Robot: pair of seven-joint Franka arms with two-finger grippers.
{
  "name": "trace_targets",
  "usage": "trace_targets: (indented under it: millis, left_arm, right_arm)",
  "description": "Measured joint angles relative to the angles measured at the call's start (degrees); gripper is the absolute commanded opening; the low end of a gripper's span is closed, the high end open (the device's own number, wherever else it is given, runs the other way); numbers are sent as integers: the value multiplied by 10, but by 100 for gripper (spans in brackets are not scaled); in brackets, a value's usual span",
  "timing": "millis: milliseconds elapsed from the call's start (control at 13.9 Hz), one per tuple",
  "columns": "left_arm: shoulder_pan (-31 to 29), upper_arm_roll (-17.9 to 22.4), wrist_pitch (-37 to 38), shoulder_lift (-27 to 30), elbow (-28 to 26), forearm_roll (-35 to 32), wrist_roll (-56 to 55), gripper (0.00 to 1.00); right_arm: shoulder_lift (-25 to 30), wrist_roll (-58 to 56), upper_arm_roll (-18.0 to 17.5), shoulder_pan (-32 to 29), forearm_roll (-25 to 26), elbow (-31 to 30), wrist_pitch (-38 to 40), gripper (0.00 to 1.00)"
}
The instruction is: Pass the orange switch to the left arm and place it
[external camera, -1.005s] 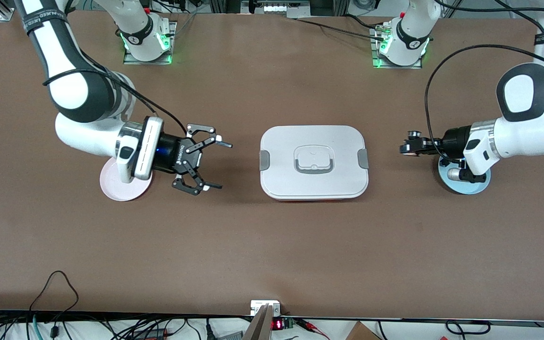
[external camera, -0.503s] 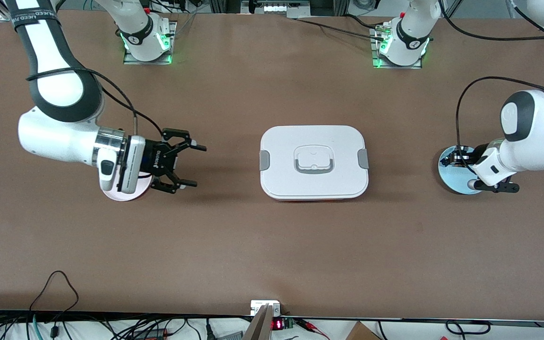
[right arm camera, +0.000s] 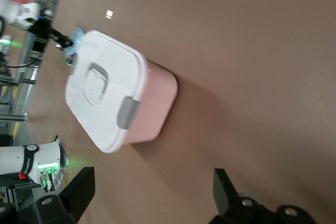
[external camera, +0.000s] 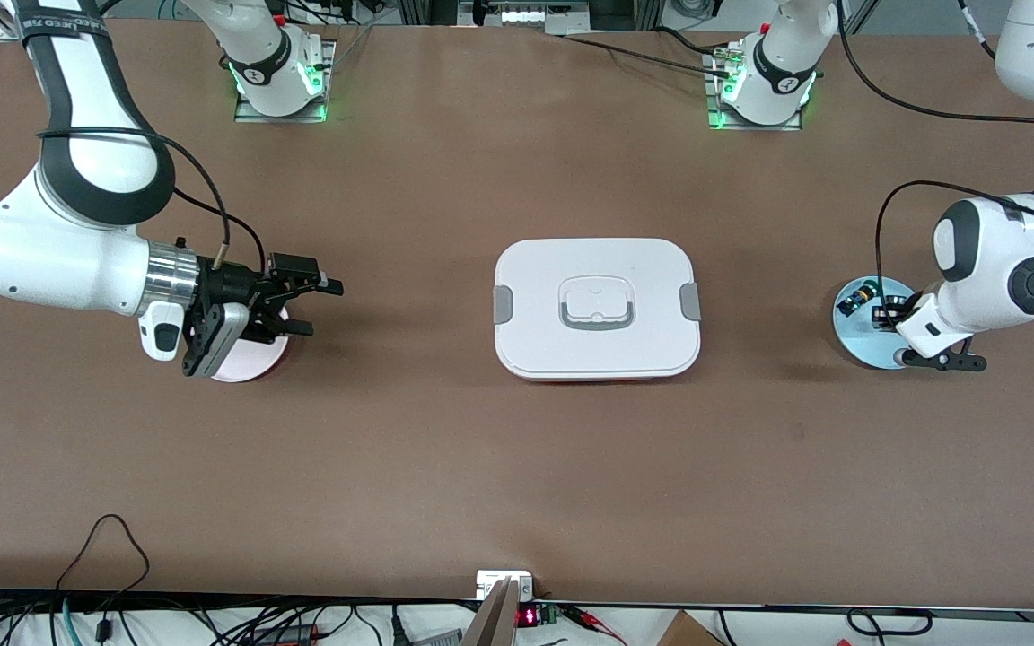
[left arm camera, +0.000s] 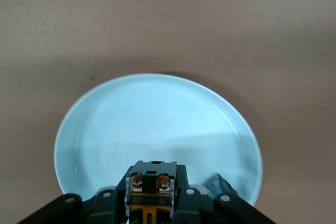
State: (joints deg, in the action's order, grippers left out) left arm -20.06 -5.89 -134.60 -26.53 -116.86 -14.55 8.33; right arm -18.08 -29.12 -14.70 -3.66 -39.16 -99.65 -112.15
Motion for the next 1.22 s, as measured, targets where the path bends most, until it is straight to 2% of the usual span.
trace_targets:
  millis: [215,431,503,646,718,862,1077,1221]
  left_arm:
    - [-5,9,-46,-18,0,-28,0,1]
    - [-17,14,-83,-37,0,-37,0,8]
    - [-20,14,-87,-39,0,-37,1,24]
    - [-20,14,-87,-38,0,-38,3,100]
    - [-20,14,-87,-38,1,-40,3,100]
    - [-21,14,-82,-34,6,-45,3,100]
    - [-20,8,-10,5,36,-45,3,100]
    - [-9,-3,63,50,72,-29,3,100]
  right_arm:
    - [1,115,4,-1,106,4,25,100]
    - [4,189,13,-2,239,17,91,100]
    - [6,202,15,-3,268,26,113,100]
    - [16,209,16,-3,355,47,139,100]
    - [24,210,16,-3,399,56,144,100]
    - [41,222,24,-4,444,69,145,100]
    - [52,286,63,-10,443,83,150,100]
    - [52,326,76,-16,439,86,150,100]
